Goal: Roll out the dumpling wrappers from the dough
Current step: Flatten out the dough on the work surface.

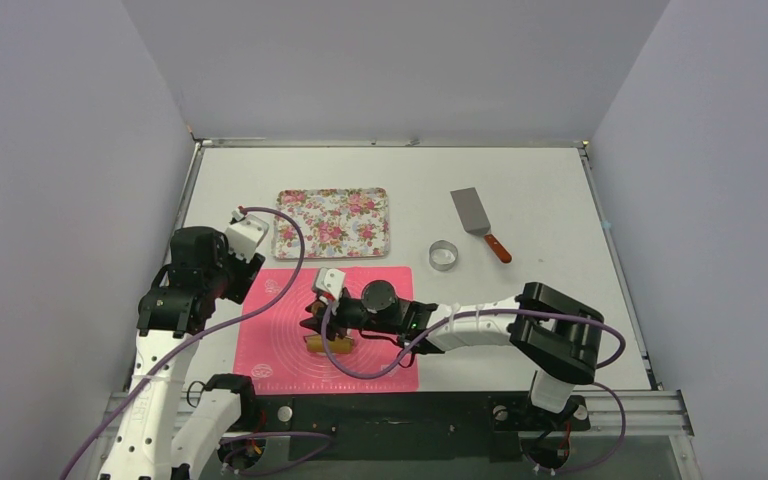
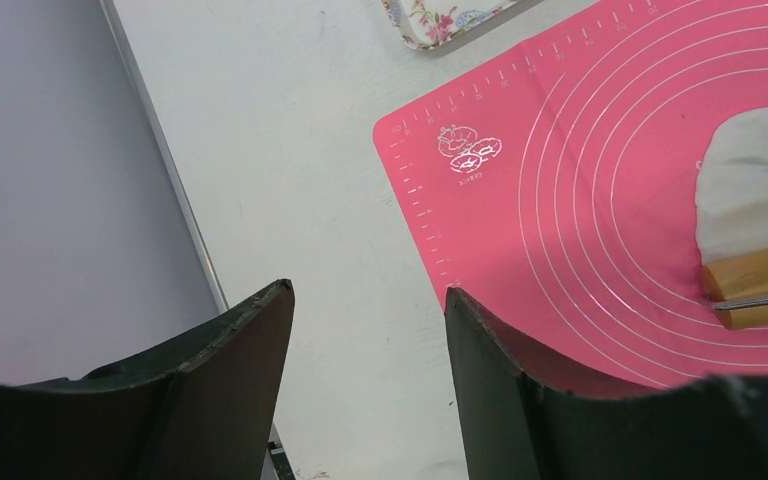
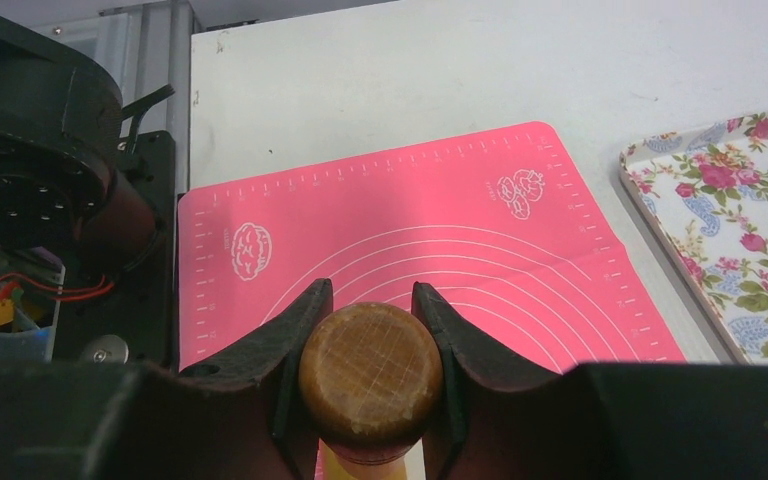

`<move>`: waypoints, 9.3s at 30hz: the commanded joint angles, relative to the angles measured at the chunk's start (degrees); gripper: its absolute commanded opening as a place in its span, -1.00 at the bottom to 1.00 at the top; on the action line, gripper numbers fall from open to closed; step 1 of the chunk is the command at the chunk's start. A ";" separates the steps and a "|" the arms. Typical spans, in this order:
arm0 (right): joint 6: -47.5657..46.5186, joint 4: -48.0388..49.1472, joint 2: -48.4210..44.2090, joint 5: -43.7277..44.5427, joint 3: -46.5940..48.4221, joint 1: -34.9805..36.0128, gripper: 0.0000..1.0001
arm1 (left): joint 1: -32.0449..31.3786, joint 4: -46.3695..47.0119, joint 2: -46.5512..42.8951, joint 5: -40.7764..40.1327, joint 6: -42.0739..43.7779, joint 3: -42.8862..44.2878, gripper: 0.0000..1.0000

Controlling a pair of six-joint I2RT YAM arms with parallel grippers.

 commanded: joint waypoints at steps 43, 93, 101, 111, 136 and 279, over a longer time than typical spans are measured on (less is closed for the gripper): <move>4.80 -15.46 -2.93 3.54 -4.57 -1.88 -1.00 | 0.30 0.62 -0.08 1.01 1.08 1.53 0.10; -0.79 -17.72 6.62 11.02 0.99 -7.16 -1.00 | 0.31 -0.06 -0.56 1.02 0.91 2.89 0.10; 2.17 -14.87 5.01 3.80 -2.40 0.63 -1.00 | 0.35 -0.12 -0.52 0.95 0.96 2.95 0.10; 1.13 -16.76 7.07 6.67 -2.66 -2.29 -1.00 | 0.33 -0.16 -0.83 0.67 1.08 2.61 0.10; -4.81 -19.19 3.37 -9.95 -4.69 -0.11 -1.00 | 0.41 -0.10 -0.78 0.91 0.99 2.86 0.10; -36.51 -38.46 4.29 -27.49 25.90 -4.44 -1.00 | 0.60 -0.95 0.86 1.46 0.21 4.17 0.10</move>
